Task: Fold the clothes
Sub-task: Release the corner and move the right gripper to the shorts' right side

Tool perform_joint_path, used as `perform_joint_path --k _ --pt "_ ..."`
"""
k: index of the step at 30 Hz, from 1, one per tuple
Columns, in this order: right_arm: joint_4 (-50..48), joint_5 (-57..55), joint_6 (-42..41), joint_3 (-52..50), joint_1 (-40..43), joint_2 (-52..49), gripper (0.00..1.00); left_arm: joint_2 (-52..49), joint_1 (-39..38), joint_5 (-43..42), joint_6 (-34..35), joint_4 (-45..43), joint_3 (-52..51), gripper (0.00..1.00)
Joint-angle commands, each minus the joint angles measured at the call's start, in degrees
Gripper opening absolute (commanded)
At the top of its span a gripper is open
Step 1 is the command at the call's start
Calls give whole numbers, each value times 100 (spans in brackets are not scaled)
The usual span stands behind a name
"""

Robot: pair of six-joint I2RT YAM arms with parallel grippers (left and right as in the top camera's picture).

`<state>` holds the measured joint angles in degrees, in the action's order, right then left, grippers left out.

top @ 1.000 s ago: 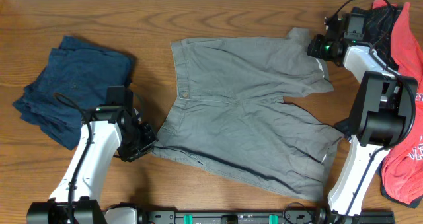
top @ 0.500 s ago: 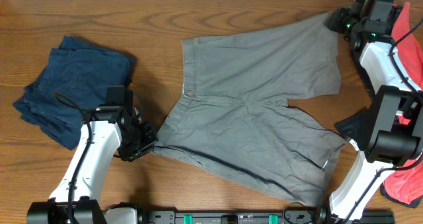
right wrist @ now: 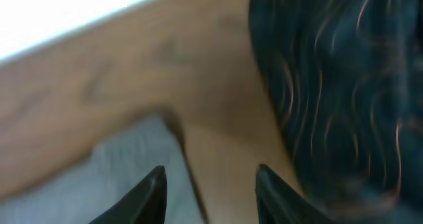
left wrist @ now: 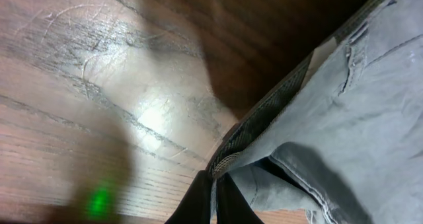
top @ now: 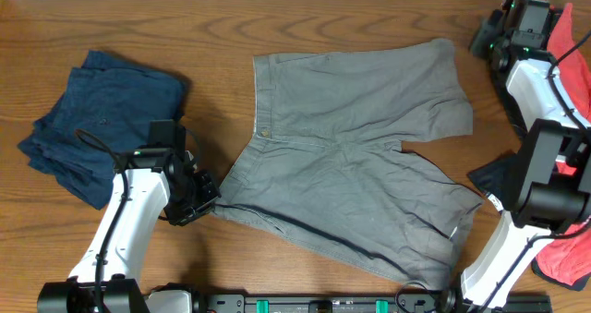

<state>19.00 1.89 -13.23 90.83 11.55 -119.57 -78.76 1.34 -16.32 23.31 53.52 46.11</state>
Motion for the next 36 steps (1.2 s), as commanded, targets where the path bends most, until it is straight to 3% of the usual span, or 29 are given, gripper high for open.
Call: perform_joint_path --k 1,3,4,5,6,10,15,19,24,32,34,36 --pt "813 291 -11 35 11 833 46 28 24 52 -13 -9 101 6" --pt "1580 289 -210 35 11 1132 52 28 24 52 -15 -26 101 7" --pt "1985 291 -262 35 11 1272 62 28 24 55 -13 -37 101 8" --pt "2376 291 -264 35 11 1392 86 28 24 52 -15 -55 101 13" --pt "2743 299 -264 35 11 1486 99 28 24 52 -15 -72 101 17" --pt "4107 481 -420 33 20 1613 99 28 24 52 -15 -98 101 17" --pt "5421 -33 -2227 -323 114 1659 99 28 24 52 -15 -39 101 17" --pt "5403 52 -2693 -957 83 1937 99 28 24 55 -11 286 98 37" --pt "5257 46 -3064 -1731 -44 2640 99 28 24 55 509 221 -164 38" --pt "4780 155 -3598 -3014 -378 3858 99 28 22 -417 588 -1005 -861 38" --pt "4470 140 -3453 -3281 -498 3904 92 28 20 -498 590 -1128 -922 38" --pt "3969 522 -3001 -3569 -627 3866 72 28 20 -514 590 -1099 -931 38"
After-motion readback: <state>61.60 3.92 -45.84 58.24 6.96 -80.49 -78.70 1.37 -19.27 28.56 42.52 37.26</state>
